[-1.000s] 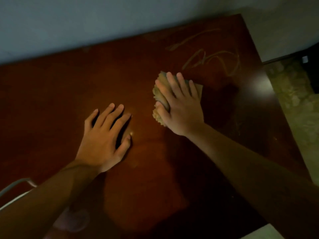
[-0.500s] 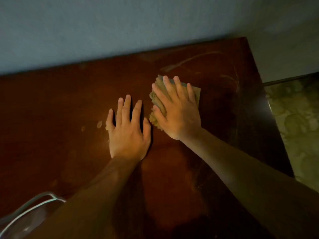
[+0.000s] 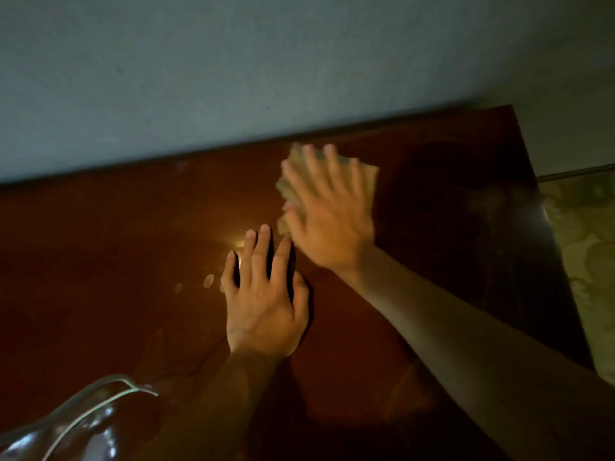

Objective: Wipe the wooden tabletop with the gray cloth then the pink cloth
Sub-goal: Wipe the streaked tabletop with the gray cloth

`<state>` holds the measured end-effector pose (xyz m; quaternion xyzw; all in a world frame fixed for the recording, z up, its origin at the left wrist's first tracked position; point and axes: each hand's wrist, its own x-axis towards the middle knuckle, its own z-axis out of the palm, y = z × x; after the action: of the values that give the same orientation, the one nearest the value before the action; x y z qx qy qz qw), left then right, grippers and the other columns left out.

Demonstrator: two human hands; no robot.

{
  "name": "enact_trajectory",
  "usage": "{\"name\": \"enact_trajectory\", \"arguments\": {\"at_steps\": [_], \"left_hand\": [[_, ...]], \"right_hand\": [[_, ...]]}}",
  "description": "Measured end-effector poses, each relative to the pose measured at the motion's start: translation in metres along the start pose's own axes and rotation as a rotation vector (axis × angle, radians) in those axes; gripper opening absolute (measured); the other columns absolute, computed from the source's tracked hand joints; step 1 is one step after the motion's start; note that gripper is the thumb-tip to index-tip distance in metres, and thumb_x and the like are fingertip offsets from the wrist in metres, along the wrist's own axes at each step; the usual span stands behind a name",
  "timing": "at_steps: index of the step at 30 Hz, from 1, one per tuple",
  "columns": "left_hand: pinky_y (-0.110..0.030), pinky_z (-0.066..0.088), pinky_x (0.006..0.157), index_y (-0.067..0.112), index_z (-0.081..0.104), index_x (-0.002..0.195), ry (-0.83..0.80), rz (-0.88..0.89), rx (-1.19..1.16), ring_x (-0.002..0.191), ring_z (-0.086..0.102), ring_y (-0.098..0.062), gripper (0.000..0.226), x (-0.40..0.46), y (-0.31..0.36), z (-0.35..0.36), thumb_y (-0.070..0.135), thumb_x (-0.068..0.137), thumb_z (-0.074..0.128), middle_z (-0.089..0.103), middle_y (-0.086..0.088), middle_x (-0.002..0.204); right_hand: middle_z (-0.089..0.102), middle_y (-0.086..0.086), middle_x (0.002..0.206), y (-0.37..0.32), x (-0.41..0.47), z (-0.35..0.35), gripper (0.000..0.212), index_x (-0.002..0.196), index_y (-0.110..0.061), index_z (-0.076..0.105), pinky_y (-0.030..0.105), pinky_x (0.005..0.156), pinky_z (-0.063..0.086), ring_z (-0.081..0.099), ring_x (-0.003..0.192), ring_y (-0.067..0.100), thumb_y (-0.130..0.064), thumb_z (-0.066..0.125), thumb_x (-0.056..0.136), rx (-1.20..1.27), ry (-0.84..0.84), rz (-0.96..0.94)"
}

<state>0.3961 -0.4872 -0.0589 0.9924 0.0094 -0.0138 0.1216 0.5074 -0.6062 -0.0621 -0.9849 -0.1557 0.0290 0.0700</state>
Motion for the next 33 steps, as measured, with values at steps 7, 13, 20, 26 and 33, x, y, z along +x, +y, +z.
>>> {"name": "enact_trajectory", "arguments": {"at_steps": [7, 13, 20, 26, 33], "left_hand": [[-0.052, 0.014, 0.122, 0.014, 0.043, 0.150, -0.007, 0.002, 0.038, 0.153, 0.020, -0.027, 0.057, 0.000, -0.002, 0.003, 0.039, 0.100, 0.034, 0.032, -0.014, 0.161], [-0.051, 0.014, 0.121, 0.013, 0.044, 0.149, -0.028, 0.004, 0.040, 0.153, 0.021, -0.029, 0.058, 0.001, -0.002, 0.003, 0.039, 0.099, 0.034, 0.034, -0.014, 0.160], [-0.052, 0.014, 0.121, 0.012, 0.043, 0.150, -0.006, -0.007, 0.035, 0.152, 0.022, -0.028, 0.058, 0.001, -0.001, 0.003, 0.039, 0.099, 0.034, 0.034, -0.015, 0.160], [-0.053, 0.014, 0.122, 0.013, 0.044, 0.149, 0.006, -0.003, 0.010, 0.153, 0.020, -0.027, 0.057, 0.001, -0.002, 0.005, 0.040, 0.099, 0.035, 0.032, -0.014, 0.161], [-0.052, 0.014, 0.122, 0.012, 0.045, 0.148, 0.022, 0.005, 0.021, 0.152, 0.021, -0.027, 0.057, -0.001, -0.003, 0.005, 0.039, 0.100, 0.036, 0.033, -0.015, 0.160]], "right_hand": [[0.031, 0.006, 0.167, 0.037, 0.036, -0.007, 0.058, 0.159, -0.026, 0.036, 0.055, 0.126, 0.012, 0.022, 0.156, 0.033, -0.047, 0.032, 0.105, 0.007, 0.019, -0.023], [0.020, 0.006, 0.171, 0.004, 0.040, -0.007, 0.064, 0.163, -0.027, 0.024, 0.058, 0.126, 0.005, 0.011, 0.158, 0.035, -0.051, 0.024, 0.104, -0.073, -0.070, -0.166], [0.017, 0.006, 0.171, 0.038, 0.029, -0.007, 0.064, 0.163, -0.031, 0.026, 0.053, 0.127, 0.007, 0.012, 0.159, 0.032, -0.057, 0.027, 0.104, -0.042, -0.036, -0.133], [0.021, 0.011, 0.170, 0.160, -0.001, -0.029, 0.069, 0.163, -0.023, 0.024, 0.058, 0.123, 0.016, 0.017, 0.156, 0.037, -0.056, 0.023, 0.103, -0.081, 0.007, 0.267], [0.019, 0.011, 0.171, 0.101, -0.006, -0.014, 0.068, 0.162, -0.026, 0.024, 0.058, 0.125, 0.011, 0.015, 0.157, 0.038, -0.057, 0.021, 0.102, -0.087, -0.033, 0.127]]}}
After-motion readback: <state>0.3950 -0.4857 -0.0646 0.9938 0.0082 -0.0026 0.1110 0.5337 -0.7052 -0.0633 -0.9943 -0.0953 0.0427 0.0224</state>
